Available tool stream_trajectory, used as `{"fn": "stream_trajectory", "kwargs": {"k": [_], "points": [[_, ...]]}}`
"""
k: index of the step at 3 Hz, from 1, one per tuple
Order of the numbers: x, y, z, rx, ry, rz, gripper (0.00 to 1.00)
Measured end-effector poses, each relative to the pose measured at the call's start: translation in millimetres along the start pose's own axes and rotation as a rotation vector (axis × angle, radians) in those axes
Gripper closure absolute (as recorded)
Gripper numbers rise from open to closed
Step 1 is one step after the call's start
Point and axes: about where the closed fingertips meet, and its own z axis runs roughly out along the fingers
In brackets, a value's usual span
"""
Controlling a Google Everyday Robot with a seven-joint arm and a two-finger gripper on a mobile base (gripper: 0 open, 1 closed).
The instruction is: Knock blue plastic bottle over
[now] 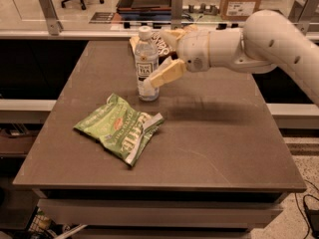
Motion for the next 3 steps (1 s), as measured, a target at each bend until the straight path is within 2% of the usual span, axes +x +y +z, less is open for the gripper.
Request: {"fn": "stream_trajectory", "kwargs": {"k": [2, 3], "points": [[30.2, 8.0, 46.2, -0.119, -0.046, 0.063, 0.00], [30.1, 8.2, 46.4, -0.119, -0.046, 0.063, 0.00]]}}
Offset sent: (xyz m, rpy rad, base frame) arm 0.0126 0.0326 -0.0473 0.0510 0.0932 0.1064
